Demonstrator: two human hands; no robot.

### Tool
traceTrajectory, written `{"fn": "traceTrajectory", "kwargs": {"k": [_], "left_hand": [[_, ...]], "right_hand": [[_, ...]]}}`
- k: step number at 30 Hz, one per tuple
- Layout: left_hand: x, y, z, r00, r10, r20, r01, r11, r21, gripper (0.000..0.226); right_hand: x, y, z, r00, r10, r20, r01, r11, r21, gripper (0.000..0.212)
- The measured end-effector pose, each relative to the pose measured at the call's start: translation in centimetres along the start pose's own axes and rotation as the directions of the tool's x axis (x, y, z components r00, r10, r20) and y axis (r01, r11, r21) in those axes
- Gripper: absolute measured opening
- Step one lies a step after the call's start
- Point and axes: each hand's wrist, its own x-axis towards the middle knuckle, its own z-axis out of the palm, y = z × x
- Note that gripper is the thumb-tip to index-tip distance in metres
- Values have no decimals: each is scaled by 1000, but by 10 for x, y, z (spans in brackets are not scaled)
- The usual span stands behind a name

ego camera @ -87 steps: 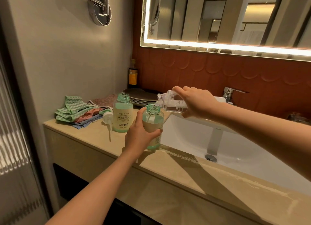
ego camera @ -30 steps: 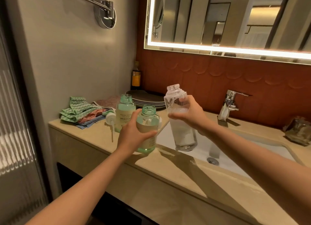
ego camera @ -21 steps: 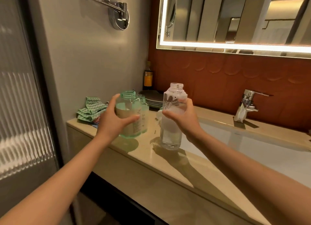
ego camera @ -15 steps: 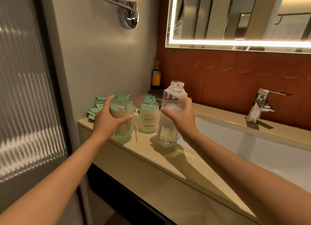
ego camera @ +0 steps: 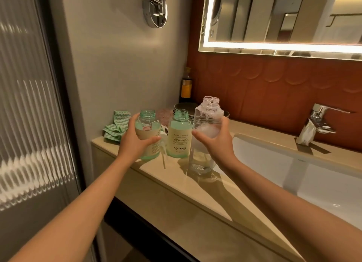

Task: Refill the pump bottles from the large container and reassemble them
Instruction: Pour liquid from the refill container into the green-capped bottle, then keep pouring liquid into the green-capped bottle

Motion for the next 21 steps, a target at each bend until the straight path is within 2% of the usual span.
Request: {"fn": "traceTrajectory", "kwargs": {"k": [2,3,4,6,7,9,11,13,17,21], "left_hand": [[-2,1,4,999,-25,28,25,1000,-7,107],[-6,2,5,999,-26,-25,26,1000,10,110],[-13,4,7,991,-3,-137,8,999,39,106],[-31,9,13,913,133,-386,-104,990,95,82],[-40,15,18,885,207,-417,-172,978,119,69],[-51,25,32,916,295,-271,-262,953,150,50],[-53,33,48,938,322,-127,-304,942,141,46],[-49,42,60,948,299,-108,-290,952,95,57],[-33,54,79,987,132,-88,-127,990,58,89],[-17,63,93,995,15,-98,-3,993,114,100]], "right_hand": [[-1,1,-3,1000,-1,8,1,1000,-2,82],[-2,1,-4,1000,-3,15,3,1000,-2,83],[-2,2,-4,1000,-1,21,1,1000,-1,83],[-2,1,-3,1000,7,25,-7,1000,9,83],[-2,1,-3,1000,8,25,-8,1000,11,82],[0,0,-5,1000,7,17,-7,1000,3,81],[2,-1,-11,1000,3,9,-3,1000,11,78],[3,-3,-20,1000,4,7,-4,1000,13,76],[3,-7,-38,1000,5,26,-4,1000,-26,70],[4,-7,-49,999,26,31,-25,999,-34,66]]}}
